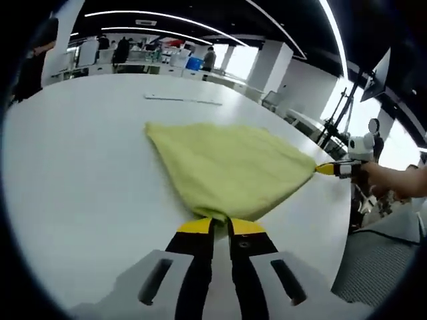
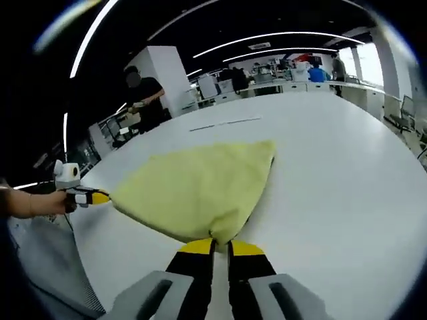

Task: Fold the garment on the visible template until the final outline fits inside the template.

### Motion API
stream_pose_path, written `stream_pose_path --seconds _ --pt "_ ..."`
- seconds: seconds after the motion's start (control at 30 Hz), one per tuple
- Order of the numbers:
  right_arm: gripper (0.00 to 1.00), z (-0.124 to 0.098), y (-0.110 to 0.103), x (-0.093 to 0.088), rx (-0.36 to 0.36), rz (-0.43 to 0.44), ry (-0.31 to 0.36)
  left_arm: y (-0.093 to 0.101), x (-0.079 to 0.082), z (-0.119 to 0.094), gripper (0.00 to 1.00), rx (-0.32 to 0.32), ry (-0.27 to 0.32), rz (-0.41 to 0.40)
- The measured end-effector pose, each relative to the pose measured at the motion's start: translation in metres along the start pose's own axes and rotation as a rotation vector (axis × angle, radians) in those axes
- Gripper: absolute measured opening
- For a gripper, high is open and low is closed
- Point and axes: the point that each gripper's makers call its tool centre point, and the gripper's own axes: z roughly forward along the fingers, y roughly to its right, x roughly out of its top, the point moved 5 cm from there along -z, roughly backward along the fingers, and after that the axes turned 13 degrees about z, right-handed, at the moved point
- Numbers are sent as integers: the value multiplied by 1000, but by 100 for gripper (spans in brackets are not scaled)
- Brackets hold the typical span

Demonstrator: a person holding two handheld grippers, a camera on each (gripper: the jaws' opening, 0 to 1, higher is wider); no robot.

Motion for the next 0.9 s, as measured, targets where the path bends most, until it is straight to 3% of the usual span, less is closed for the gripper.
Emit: stream_pose_path --seconds 0.47,0.9 --pt "0 0 -3 3 -13 -59 16 2 3 1 0 -5 4 31" --pt "0 -15 11 15 -81 -273 -54 -11 3 -17 0 9 -40 123"
